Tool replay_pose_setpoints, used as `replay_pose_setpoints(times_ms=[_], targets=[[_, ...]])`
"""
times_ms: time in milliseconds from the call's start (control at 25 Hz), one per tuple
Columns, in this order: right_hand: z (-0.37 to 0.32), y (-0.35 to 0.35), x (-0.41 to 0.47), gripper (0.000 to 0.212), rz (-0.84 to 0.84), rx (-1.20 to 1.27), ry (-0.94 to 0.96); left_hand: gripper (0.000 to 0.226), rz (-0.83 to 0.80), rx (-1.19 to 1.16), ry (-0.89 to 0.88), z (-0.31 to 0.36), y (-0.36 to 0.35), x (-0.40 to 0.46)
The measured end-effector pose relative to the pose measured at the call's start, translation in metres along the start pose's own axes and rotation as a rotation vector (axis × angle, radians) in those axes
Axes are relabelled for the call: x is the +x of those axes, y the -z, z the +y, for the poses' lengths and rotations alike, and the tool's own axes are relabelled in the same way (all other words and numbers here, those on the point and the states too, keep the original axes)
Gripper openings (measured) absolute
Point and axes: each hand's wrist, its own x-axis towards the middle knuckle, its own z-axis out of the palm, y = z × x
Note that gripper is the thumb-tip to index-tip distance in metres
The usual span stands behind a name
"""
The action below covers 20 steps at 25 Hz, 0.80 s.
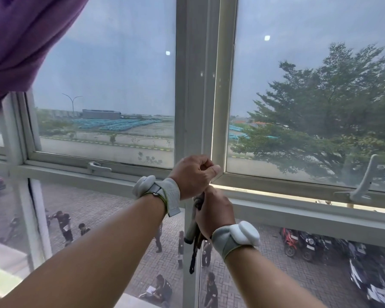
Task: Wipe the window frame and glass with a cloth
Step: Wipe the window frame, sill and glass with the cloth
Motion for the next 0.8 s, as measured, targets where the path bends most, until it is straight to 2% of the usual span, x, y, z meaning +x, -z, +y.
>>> replay_pose_setpoints(times_ms=[160,280,480,600,720,800], targets=[[0.005,0.011,-0.001,0.013,-0.031,0.048,-0.002,0.026,0.018,0.004,0.006,0.001,0.005,-0.005],[0.008,0.014,-0.004,0.008,0.037,0.018,0.044,0.027,0.027,0.007,0.007,-0.003,0.008,-0.006],[0.015,0.011,-0.01,0.019,0.108,-0.117,0.074,0.025,0.04,0.019,0.02,-0.006,0.013,-0.009],[0.018,0.002,-0.009,0.03,0.111,-0.112,0.065,0.023,0.041,0.028,0.027,-0.01,0.014,-0.01],[0.011,-0.009,-0.004,0.014,0.072,-0.068,0.027,0.024,0.035,0.016,0.034,-0.015,0.016,-0.011],[0.007,-0.012,-0.002,0.015,0.05,-0.046,-0.008,0.025,0.042,0.014,0.034,-0.015,0.016,-0.014]])
